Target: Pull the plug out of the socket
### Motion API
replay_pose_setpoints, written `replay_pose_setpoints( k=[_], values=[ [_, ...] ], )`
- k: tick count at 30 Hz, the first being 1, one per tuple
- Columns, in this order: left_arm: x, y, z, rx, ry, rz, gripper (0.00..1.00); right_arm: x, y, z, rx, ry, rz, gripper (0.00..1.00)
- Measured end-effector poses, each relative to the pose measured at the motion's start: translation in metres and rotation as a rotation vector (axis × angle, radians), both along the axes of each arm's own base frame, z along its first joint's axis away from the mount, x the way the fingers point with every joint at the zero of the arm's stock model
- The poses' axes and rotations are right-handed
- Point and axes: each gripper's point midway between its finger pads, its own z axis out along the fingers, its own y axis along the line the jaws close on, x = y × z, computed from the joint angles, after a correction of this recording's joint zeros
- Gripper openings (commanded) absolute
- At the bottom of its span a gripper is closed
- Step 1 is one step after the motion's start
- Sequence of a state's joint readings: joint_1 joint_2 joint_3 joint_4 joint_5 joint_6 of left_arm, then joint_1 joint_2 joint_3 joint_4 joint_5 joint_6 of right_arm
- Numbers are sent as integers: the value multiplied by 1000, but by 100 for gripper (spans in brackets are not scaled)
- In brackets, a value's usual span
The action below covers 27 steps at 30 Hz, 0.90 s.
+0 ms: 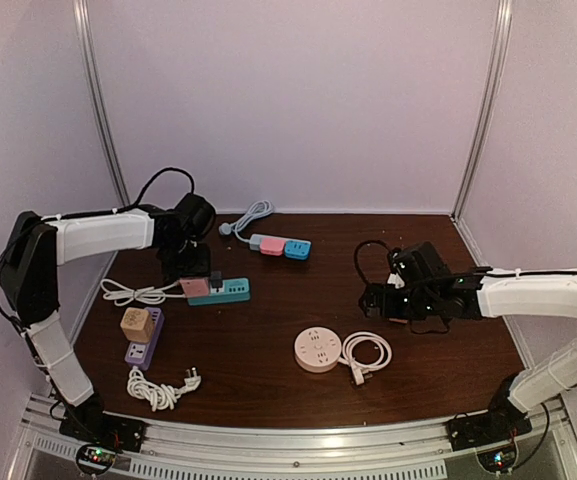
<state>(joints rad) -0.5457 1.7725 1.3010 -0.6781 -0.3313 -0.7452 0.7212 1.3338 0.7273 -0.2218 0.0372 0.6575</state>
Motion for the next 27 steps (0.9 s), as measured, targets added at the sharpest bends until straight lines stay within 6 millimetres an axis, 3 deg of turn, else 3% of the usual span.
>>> replay_pose_setpoints(
  k=[6, 10, 17, 22, 27],
  values=[
    [-10, -12, 0, 1, 4, -98, 29, 4, 26, 6, 1, -9, 45, 97],
    [-27, -34, 0, -10, 17, -184, 30, 5, 52, 6, 9, -5, 93, 94],
    [-59, -79, 0, -34, 29, -312, 30, 3, 115, 7, 69, 10, 204, 88],
    [-80, -104, 0, -51, 30, -362, 30, -4, 160, 4, 159, 40, 273, 72],
    [-87, -113, 0, -60, 30, -370, 30, -7, 190, -8, 210, 79, 313, 44]
  ],
)
